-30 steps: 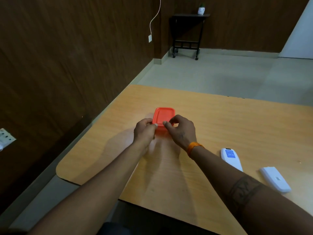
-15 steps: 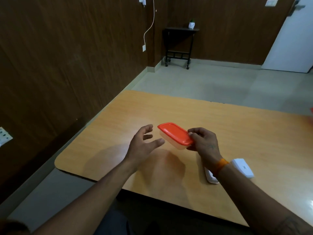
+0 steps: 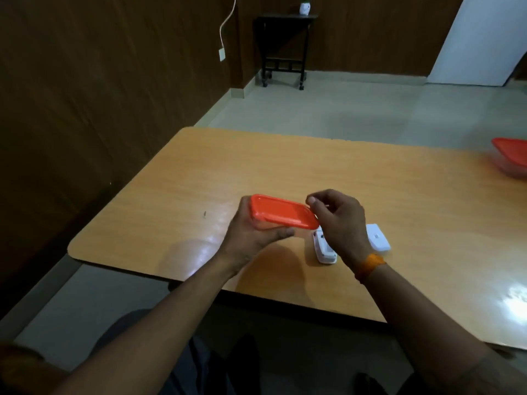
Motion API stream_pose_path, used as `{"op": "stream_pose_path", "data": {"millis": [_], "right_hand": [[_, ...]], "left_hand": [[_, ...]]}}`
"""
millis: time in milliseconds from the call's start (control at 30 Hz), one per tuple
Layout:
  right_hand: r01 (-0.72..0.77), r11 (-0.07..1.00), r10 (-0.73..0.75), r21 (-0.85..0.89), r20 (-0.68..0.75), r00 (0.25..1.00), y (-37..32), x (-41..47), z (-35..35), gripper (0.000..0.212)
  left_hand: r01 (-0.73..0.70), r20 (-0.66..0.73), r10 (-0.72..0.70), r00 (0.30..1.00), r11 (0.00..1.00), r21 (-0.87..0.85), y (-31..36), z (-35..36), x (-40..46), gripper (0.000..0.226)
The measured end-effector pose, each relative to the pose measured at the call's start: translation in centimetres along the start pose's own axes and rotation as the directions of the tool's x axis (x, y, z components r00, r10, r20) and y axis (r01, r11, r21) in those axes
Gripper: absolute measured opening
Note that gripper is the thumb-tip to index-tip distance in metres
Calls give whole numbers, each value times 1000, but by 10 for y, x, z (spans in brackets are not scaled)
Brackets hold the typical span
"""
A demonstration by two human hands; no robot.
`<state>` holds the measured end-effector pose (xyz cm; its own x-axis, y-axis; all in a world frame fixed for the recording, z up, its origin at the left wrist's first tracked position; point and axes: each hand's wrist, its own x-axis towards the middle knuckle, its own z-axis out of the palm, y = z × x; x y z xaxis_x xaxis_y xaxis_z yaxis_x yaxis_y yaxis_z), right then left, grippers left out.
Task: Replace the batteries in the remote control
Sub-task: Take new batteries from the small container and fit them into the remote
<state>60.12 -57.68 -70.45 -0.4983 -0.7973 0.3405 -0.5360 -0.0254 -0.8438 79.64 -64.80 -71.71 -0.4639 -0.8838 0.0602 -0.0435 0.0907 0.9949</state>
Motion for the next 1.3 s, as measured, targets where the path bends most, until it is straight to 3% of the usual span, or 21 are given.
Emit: {"op": "stream_pose_path", "data": {"millis": [67,133,267,433,600,767,900,1133,1300], "right_hand": [[187,975,-192,-124,-35,981,-2,-5,-3,10],[334,921,-330,-202,52,942,-6,-13,-3,19],[488,804,-407,-340,284,868,-14,-33,6,46],[485,789,-437,-378,210,874,-16,-40,18,43],[551,757,-528,-352,168,833,-18,-41,21,33],[543,796,-534,-269,114,838,-24,-40,21,26],[467,848,-491,-249,-39,870,-28,-22,2,23],[469,837,-486,-281,9,874,-21,-27,7,20],[362,910,-384,-203,-79,920,-18,-13,14,13]], "left_hand": [[-24,-127,33,991,997,67,-1,5,0,94],[-32,-208,71,975,982,187,0,8,-2,99],[-63,-235,149,960,939,339,-2,18,-7,103],[-75,-244,179,953,922,381,-3,24,-7,87],[-124,-304,248,920,919,374,-2,19,-13,66],[-154,-335,276,901,925,348,-3,19,-16,69],[-210,-263,318,911,905,370,-9,21,-18,79],[-191,-291,263,920,948,254,-7,23,-10,82],[-153,-332,236,913,954,257,-14,19,-12,84]]}}
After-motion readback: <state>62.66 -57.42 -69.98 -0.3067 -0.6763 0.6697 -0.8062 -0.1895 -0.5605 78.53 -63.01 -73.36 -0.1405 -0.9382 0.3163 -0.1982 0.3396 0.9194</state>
